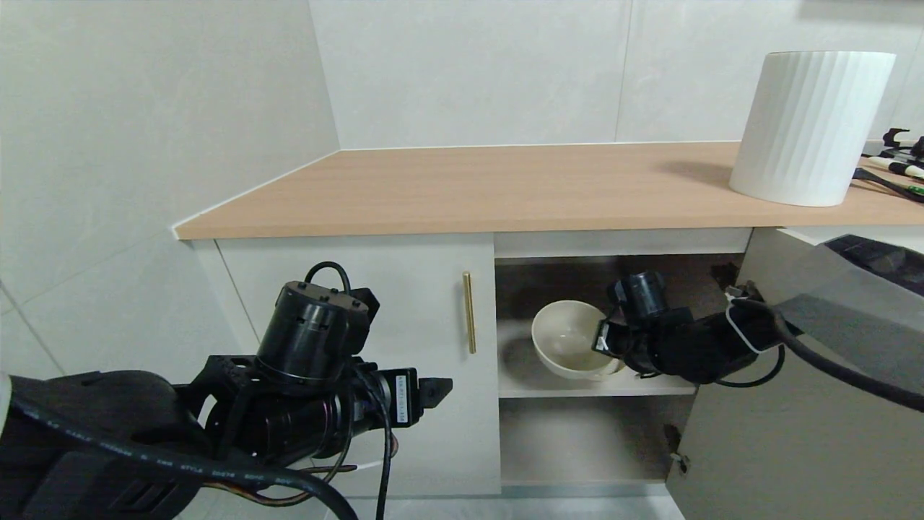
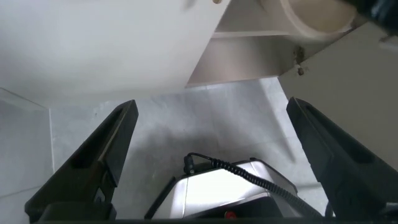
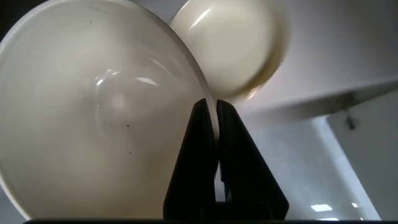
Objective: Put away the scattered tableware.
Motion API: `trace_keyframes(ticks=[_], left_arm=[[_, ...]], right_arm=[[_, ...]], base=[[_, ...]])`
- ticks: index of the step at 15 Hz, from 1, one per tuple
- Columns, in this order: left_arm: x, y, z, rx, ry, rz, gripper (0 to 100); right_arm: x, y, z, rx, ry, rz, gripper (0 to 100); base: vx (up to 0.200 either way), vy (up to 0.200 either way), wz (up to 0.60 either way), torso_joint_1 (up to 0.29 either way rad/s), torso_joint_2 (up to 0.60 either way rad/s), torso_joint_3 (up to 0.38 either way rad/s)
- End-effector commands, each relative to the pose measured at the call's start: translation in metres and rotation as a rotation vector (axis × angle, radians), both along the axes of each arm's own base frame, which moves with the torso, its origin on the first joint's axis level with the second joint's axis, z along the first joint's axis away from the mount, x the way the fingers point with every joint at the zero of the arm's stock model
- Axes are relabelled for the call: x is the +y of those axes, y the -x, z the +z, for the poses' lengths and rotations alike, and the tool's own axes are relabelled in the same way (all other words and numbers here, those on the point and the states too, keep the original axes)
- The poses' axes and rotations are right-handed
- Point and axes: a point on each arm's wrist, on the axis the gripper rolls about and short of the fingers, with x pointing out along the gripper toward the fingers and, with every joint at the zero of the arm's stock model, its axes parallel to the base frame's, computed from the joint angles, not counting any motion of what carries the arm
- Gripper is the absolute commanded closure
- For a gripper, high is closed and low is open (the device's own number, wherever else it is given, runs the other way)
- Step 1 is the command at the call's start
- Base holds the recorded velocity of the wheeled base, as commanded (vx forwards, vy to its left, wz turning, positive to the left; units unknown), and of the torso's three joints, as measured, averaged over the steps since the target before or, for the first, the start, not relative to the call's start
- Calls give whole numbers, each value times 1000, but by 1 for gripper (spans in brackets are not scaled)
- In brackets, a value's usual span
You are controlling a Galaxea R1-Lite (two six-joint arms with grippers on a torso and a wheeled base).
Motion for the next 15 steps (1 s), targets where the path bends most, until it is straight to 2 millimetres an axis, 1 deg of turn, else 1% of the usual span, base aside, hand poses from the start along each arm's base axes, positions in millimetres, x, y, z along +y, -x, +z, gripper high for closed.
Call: trace_keyframes(ticks=[1, 5, 10, 15], left_arm=[[0, 0, 0, -1, 1, 0, 0], [0, 0, 0, -1, 1, 0, 0], [0, 0, 0, 0, 0, 0, 0], [0, 0, 0, 0, 0, 0, 0]], right_arm=[[-15, -21, -23, 17, 16, -68, 100], [-29, -42, -37, 8, 2, -132, 100], [-31, -52, -52, 11, 22, -160, 100], [-31, -56, -52, 3, 20, -165, 100]], base=[[0, 0, 0, 0, 0, 0], [0, 0, 0, 0, 0, 0], [0, 0, 0, 0, 0, 0], [0, 0, 0, 0, 0, 0]])
